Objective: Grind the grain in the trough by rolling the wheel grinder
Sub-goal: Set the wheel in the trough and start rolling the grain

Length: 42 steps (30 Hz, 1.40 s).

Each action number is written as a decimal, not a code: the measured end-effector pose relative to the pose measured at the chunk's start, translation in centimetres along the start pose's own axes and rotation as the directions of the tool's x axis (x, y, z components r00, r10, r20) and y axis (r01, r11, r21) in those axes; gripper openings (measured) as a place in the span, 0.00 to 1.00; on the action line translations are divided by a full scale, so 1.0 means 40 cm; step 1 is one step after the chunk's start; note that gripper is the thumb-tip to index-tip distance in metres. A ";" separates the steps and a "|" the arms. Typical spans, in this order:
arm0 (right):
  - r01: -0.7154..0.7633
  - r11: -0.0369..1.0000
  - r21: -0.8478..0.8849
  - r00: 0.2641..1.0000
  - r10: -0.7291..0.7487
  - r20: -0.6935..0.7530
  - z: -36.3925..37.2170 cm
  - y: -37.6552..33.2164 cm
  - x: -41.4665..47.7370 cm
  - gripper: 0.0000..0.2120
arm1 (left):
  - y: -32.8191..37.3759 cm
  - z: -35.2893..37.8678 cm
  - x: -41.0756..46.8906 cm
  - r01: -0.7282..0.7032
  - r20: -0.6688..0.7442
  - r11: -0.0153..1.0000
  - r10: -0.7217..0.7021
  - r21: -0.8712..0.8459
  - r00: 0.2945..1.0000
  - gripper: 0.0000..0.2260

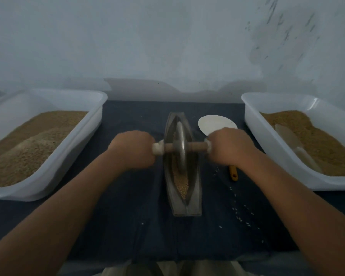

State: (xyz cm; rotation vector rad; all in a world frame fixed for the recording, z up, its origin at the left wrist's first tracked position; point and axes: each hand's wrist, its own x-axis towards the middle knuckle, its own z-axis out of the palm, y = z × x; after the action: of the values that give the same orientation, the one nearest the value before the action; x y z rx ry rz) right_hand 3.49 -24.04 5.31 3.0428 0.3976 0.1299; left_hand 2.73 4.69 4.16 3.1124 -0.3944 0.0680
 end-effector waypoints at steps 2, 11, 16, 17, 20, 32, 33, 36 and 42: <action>0.046 0.998 0.032 0.995 -0.048 0.090 0.005 0.012 -0.093 0.11 | -0.002 0.006 -0.077 -0.077 -0.027 0.997 0.077 0.012 0.997 0.11; -0.062 0.992 -0.108 0.967 0.032 -0.254 0.009 -0.015 0.059 0.13 | -0.003 0.003 0.093 0.103 -0.108 0.995 -0.102 0.002 0.989 0.14; -0.014 0.993 -0.120 0.973 -0.014 -0.231 -0.004 -0.013 0.053 0.12 | 0.006 0.016 0.041 0.088 -0.065 0.995 -0.091 -0.040 0.994 0.11; -0.007 0.994 -0.109 0.973 -0.019 -0.232 0.004 -0.011 0.020 0.12 | 0.002 0.023 0.011 0.066 -0.059 0.997 -0.067 -0.026 0.996 0.11; 0.023 0.999 -0.027 0.996 -0.025 -0.089 0.033 0.003 -0.092 0.13 | 0.000 0.035 -0.087 -0.026 -0.180 0.991 0.050 0.132 0.982 0.12; -0.090 0.996 -0.012 0.983 0.087 -0.160 0.016 -0.006 0.084 0.12 | 0.012 -0.032 0.090 0.081 -0.090 0.996 -0.077 0.046 0.993 0.12; -0.071 0.997 -0.003 0.984 0.070 -0.165 0.028 -0.003 0.057 0.12 | 0.013 -0.026 0.061 0.063 -0.103 0.996 -0.056 0.066 0.993 0.12; 0.027 0.998 -0.059 0.967 -0.041 -0.252 0.072 -0.001 -0.050 0.15 | 0.007 0.016 -0.050 0.009 -0.201 0.986 0.025 0.164 0.979 0.12; 0.022 0.997 -0.072 0.975 -0.038 -0.219 0.064 0.000 -0.055 0.15 | 0.006 0.030 -0.042 0.009 -0.250 0.987 0.032 0.163 0.968 0.13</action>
State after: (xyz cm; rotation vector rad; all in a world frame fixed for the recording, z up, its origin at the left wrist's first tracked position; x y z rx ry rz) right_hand 1.62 -24.76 2.63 2.9608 0.4426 0.4724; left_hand 1.10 4.89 2.89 3.2002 -0.4190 0.5157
